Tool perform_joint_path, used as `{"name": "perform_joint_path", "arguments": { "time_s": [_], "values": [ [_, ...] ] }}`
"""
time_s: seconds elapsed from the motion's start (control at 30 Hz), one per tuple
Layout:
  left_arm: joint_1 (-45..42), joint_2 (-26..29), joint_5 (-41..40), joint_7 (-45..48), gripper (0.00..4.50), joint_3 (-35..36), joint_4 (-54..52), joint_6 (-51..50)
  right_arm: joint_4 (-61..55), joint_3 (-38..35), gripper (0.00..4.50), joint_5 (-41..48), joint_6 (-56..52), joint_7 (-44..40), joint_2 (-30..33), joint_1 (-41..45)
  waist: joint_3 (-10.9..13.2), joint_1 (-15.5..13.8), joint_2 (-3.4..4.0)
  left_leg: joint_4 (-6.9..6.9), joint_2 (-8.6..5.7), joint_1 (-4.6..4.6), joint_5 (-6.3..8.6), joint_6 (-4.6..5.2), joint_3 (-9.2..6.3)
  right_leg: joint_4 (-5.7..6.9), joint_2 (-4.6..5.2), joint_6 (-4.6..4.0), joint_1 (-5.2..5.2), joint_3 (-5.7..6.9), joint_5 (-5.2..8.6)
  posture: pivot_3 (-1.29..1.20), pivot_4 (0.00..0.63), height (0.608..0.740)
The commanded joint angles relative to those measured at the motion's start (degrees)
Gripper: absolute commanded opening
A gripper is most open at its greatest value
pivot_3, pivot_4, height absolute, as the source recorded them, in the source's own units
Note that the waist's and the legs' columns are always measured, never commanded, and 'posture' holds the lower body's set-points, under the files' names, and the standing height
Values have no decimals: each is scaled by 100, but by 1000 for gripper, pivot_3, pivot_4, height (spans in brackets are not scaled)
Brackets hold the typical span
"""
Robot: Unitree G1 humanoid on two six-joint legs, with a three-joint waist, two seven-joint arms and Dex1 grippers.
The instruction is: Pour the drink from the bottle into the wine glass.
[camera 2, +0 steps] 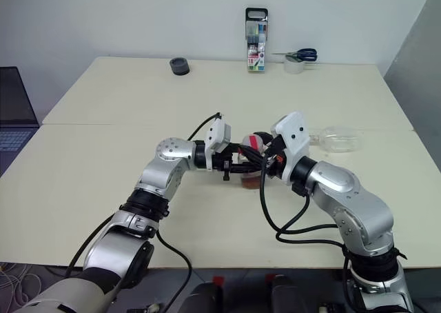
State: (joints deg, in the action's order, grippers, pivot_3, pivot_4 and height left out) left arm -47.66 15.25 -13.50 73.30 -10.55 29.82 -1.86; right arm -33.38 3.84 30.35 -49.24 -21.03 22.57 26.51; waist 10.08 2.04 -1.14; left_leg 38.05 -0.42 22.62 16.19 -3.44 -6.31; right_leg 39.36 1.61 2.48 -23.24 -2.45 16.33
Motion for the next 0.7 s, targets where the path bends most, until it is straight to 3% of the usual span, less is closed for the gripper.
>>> {"name": "perform_joint_path", "arguments": {
  "time_s": [0.03, 0.1, 0.3, 0.47, 0.57, 0.7],
  "values": [
    [-127, -21, -54, 28, 1778, 74, -145, 123, -75, -19, 1899, -25, 223, -157, 43, 122, 0, 1, 0, 0, 0, 0, 0, 0, 0, 0, 0, 0, 0, 0, 0, 0, 150, 740],
    [-152, -40, -80, 56, 1778, 81, -115, 110, 84, 99, 1899, -55, 452, -551, 184, 186, 0, 1, 0, 0, 0, -1, 0, 0, 0, 0, 0, 0, 0, 0, 0, 0, 150, 740],
    [-264, -117, -188, 317, 1767, 61, -76, 51, 2009, 852, 1899, -556, 1857, -3662, 1621, 1411, 8, 53, 12, 2, 0, -4, 0, 2, 6, -6, -3, 0, 3, 0, 0, 0, 150, 740],
    [-270, -191, -199, 289, 1766, 119, -91, 25, 2836, 850, 1899, -487, 1805, -4271, 1757, 1879, 9, 78, 10, -5, 6, -2, 0, 1, -2, -12, -7, 0, 4, 6, 0, 0, 150, 740],
    [-233, -225, -234, 202, 1765, 183, -143, -85, 2665, 513, 2853, -400, 1649, -3940, 1698, 1737, 9, 75, 10, -4, 1, 10, -2, -2, -2, -18, 2, -1, -3, 6, 0, 0, 150, 740],
    [-266, -285, -284, -29, 1764, 302, -62, -220, 1202, -406, 4229, 35, 945, -2893, 1676, 954, 9, 23, 10, 3, -5, 24, -9, -15, -9, -19, 16, 0, -7, 8, 0, 0, 150, 740]
  ]
}}
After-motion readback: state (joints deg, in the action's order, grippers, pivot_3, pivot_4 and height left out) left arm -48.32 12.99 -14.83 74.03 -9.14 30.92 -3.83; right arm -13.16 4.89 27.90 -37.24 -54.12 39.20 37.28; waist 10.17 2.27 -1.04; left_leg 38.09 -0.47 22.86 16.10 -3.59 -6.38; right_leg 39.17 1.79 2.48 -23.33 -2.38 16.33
